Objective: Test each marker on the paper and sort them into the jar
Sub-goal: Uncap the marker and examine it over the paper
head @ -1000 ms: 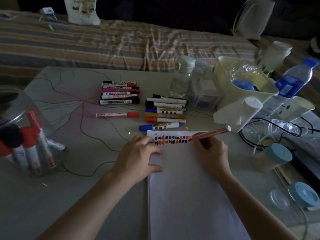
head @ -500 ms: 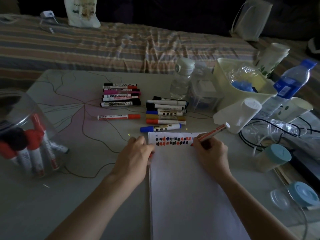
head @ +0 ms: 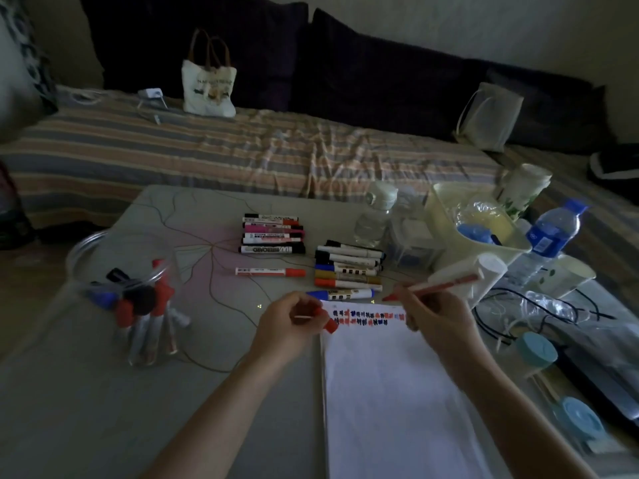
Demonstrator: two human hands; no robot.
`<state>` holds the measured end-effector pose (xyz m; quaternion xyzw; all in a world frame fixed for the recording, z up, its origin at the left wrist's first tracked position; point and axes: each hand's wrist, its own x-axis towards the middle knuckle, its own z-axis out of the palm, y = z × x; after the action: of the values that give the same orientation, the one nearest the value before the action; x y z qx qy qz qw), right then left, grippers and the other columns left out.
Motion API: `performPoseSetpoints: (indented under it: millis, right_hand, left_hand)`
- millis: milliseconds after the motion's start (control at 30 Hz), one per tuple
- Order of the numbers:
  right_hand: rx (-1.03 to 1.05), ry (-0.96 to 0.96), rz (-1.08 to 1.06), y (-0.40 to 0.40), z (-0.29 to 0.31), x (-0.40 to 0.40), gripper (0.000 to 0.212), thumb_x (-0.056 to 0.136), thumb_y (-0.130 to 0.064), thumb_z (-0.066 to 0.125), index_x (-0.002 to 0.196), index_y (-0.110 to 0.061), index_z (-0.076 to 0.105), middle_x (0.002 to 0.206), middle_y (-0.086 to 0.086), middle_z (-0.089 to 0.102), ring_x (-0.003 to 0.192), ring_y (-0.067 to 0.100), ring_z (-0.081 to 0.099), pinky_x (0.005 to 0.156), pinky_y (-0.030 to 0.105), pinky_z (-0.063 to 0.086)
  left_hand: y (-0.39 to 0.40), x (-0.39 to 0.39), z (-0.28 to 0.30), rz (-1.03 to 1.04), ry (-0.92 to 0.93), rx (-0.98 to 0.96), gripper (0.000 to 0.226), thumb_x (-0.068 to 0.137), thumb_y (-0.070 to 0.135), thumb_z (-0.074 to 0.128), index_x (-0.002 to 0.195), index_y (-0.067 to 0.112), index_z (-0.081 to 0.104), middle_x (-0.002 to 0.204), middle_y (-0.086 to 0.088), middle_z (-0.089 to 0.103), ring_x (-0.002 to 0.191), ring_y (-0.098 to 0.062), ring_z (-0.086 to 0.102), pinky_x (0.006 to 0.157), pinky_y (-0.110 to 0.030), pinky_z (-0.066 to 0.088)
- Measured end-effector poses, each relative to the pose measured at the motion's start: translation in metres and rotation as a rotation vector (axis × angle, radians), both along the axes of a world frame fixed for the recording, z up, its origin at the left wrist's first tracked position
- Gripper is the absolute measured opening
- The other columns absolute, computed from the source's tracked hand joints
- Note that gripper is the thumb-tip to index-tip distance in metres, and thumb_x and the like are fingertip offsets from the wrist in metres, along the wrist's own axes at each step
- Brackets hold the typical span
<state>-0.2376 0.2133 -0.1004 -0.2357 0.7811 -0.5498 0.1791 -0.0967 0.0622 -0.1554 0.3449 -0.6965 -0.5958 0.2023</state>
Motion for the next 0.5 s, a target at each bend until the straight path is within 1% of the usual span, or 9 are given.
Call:
performPoseSetpoints:
  millis: [33, 100, 167, 233, 267, 333, 400, 500]
  right_hand:
    - [-0.034, -0.044, -0.002, 0.001, -0.006, 0.011, 0.023, 0.089, -0.031, 0.063, 0.083, -0.009, 0.068, 0.066, 0.005, 0.064, 0.061, 0.017, 0.053, 0.061, 0.029, 0.046]
    - [-0.136, -0.165, -0.037, 0.003, -0.018, 0.031, 0.026, 0.092, -0.030, 0.059, 0.086, -0.007, 0.069, 0.065, 0.004, 0.063, 0.061, 0.017, 0.053, 0.062, 0.031, 0.046]
    - [-0.241, -0.294, -0.067, -0.001, -0.025, 0.046, 0.022, 0.093, -0.026, 0.059, 0.089, -0.005, 0.066, 0.069, 0.005, 0.062, 0.062, 0.016, 0.053, 0.064, 0.030, 0.048]
    - [-0.281, -0.311, -0.076, -0.004, -0.028, 0.057, 0.019, 0.092, -0.024, 0.060, 0.091, -0.005, 0.066, 0.074, 0.007, 0.065, 0.066, 0.018, 0.057, 0.068, 0.031, 0.050]
    - [-0.282, -0.287, -0.071, -0.006, -0.028, 0.060, 0.020, 0.091, -0.024, 0.062, 0.091, -0.005, 0.067, 0.076, 0.007, 0.067, 0.067, 0.019, 0.059, 0.068, 0.032, 0.051]
    - [-0.277, -0.247, -0.066, -0.010, -0.026, 0.063, 0.024, 0.089, -0.026, 0.064, 0.088, -0.003, 0.069, 0.075, 0.009, 0.068, 0.066, 0.020, 0.059, 0.066, 0.033, 0.050]
    - [-0.267, -0.240, -0.073, -0.014, -0.026, 0.065, 0.028, 0.087, -0.030, 0.067, 0.085, -0.002, 0.069, 0.071, 0.009, 0.066, 0.064, 0.021, 0.056, 0.065, 0.034, 0.048]
    - [-0.253, -0.242, -0.073, -0.018, -0.027, 0.066, 0.032, 0.082, -0.035, 0.069, 0.080, -0.003, 0.066, 0.064, 0.006, 0.059, 0.058, 0.016, 0.052, 0.063, 0.034, 0.045]
  left_hand:
    - [0.000, 0.003, 0.001, 0.033, 0.037, 0.097, 0.014, 0.084, 0.013, 0.072, 0.096, 0.017, 0.065, 0.099, -0.002, 0.071, 0.095, -0.018, 0.069, 0.085, -0.034, 0.057]
    - [0.001, 0.010, 0.005, 0.105, 0.138, 0.296, 0.015, 0.085, 0.006, 0.069, 0.099, 0.011, 0.066, 0.103, -0.009, 0.070, 0.097, -0.023, 0.068, 0.077, -0.027, 0.058]
    - [0.000, 0.017, 0.010, 0.148, 0.230, 0.466, 0.017, 0.085, 0.000, 0.067, 0.101, 0.005, 0.065, 0.101, -0.013, 0.071, 0.091, -0.022, 0.071, 0.069, -0.022, 0.057]
    - [-0.001, 0.024, 0.012, 0.181, 0.297, 0.601, 0.017, 0.085, -0.002, 0.066, 0.102, 0.003, 0.065, 0.097, -0.014, 0.072, 0.080, -0.019, 0.072, 0.067, -0.022, 0.058]
    - [-0.002, 0.026, 0.013, 0.200, 0.318, 0.637, 0.016, 0.085, -0.002, 0.066, 0.101, 0.002, 0.065, 0.097, -0.015, 0.072, 0.078, -0.019, 0.072, 0.067, -0.022, 0.058]
    - [-0.004, 0.027, 0.012, 0.236, 0.341, 0.666, 0.014, 0.085, 0.000, 0.066, 0.099, 0.002, 0.066, 0.099, -0.017, 0.071, 0.080, -0.020, 0.071, 0.067, -0.021, 0.057]
    - [-0.005, 0.027, 0.013, 0.249, 0.350, 0.677, 0.015, 0.085, 0.002, 0.067, 0.100, 0.002, 0.066, 0.099, -0.016, 0.072, 0.083, -0.021, 0.072, 0.068, -0.022, 0.057]
    - [-0.001, 0.025, 0.015, 0.219, 0.341, 0.670, 0.016, 0.085, 0.004, 0.068, 0.101, 0.003, 0.067, 0.097, -0.014, 0.074, 0.085, -0.021, 0.073, 0.071, -0.023, 0.058]
